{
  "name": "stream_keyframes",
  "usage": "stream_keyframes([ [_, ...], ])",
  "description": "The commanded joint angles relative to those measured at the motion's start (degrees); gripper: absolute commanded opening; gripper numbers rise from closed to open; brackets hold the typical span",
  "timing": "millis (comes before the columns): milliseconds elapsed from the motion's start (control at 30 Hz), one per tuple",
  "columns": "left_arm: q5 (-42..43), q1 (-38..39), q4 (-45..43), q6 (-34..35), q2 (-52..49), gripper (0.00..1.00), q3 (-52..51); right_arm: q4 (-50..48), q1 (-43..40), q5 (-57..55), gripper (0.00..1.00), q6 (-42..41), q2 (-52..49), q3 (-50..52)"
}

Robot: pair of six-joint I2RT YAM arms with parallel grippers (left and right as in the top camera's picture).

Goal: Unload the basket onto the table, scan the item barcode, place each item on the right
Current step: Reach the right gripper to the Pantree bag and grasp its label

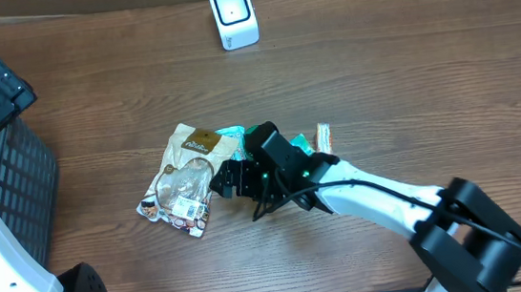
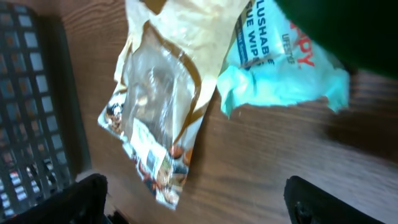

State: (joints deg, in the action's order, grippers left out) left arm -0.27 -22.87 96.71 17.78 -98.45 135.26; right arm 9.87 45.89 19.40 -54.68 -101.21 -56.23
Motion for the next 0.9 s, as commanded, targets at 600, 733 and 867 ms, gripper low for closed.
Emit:
stream_keyframes([
  [600,-0.3,0.0,0.1,-1.0,1.0,1.0,0.7,-20.9,5.9,2.1,0.92,-5.4,-17.1,-1.2],
  [733,-0.3,0.0,0.1,-1.0,1.0,1.0,0.7,-21.7,5.9,-1.3,0.93,-5.3,-17.5,-1.2],
  [867,-0.3,0.0,0.1,-1.0,1.0,1.0,0.7,-24.0,5.9,-4.7,0.93,-5.3,-17.8,-1.2],
])
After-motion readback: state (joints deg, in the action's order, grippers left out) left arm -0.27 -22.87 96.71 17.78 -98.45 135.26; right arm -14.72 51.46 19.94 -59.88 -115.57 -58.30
